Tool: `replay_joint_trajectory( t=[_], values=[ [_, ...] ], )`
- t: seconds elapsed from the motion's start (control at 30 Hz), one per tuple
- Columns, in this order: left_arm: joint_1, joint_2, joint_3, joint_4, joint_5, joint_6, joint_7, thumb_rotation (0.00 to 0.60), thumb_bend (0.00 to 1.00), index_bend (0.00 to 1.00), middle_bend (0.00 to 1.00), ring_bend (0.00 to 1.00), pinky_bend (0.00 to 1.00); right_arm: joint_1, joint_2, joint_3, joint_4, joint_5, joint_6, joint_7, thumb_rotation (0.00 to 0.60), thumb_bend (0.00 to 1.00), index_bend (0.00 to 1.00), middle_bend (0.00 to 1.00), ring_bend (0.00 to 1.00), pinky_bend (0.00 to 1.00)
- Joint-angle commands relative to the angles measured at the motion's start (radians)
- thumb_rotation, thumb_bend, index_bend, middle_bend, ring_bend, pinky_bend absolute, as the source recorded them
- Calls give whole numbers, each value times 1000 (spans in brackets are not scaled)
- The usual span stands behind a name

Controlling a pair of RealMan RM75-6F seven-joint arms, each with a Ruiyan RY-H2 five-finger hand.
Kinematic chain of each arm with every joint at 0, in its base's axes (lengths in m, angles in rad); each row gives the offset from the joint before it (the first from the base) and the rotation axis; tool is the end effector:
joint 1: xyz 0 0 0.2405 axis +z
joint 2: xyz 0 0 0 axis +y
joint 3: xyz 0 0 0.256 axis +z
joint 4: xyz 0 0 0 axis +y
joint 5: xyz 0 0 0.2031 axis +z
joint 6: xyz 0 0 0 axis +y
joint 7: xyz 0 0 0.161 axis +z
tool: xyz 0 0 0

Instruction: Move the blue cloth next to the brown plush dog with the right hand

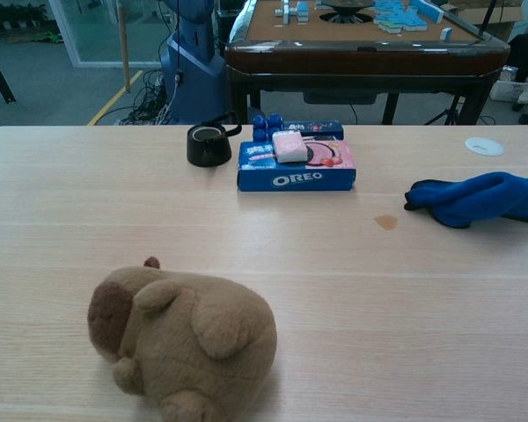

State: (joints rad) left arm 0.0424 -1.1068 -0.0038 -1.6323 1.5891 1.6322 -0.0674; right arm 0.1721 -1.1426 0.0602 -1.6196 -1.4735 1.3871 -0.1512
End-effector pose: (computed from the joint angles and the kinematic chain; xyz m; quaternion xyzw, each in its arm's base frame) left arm -0.3082 0.1485 0.1767 -0.5611 -0.3985 -0.4202 0.5915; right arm -0.2950 -0.2251 0.1455 0.6438 -0.3546 0.3503 0.5805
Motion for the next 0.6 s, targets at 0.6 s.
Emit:
replay_joint_trajectory(
  t=[0.6],
  values=[
    [4, -7, 3, 6, 7, 11, -7, 600, 358, 209, 47, 44, 28, 114, -7, 48, -5, 79, -172, -91, 600, 0, 199, 290, 174, 176]
  ],
)
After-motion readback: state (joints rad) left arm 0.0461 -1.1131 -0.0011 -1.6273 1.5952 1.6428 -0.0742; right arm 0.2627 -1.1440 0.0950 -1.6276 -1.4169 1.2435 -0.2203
